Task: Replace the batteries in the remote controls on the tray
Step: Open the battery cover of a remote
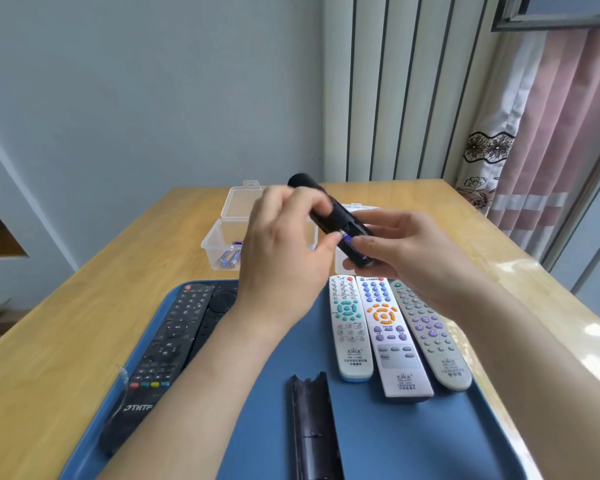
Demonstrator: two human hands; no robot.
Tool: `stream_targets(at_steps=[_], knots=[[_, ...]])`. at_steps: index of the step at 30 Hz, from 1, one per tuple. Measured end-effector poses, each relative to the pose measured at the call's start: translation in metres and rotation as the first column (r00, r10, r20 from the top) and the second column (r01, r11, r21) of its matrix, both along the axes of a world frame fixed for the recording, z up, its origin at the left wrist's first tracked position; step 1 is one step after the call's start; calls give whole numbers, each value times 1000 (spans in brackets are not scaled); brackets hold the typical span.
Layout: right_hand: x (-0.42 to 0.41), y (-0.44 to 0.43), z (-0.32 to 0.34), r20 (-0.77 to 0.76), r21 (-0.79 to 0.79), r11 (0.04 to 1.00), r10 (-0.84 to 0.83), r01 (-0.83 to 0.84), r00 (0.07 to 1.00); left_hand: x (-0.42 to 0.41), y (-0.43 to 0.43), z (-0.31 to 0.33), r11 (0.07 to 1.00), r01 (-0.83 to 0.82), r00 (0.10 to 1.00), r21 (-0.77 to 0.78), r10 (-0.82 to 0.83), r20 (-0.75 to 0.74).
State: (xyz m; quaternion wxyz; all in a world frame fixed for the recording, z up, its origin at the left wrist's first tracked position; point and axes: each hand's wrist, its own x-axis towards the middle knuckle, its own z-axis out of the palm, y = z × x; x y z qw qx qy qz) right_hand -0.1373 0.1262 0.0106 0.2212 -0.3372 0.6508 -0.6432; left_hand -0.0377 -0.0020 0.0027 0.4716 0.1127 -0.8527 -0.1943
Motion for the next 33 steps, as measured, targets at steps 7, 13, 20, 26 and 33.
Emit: stream_targets(at_steps=[7,13,20,26,33], knots=[[2,1,10,-134,-102,992,-91,78,987,5,1,3,882,207,927,423,-314,202],[-1,0,4,-22,-79,995,-66,64,998,7,10,13,519,332,867,788,-496,-39],[13,-2,-1,211,15,963,260,-269,942,6,8,13,487,411,894,771,-382,-235],[7,9,6,9,203,934,299,-294,954,7,-13,9,498,314,945,809,-243,-217],[3,15,11,-106,378,899,281,-222,954,6,-15,9,647,161,971,746,-238,-3]])
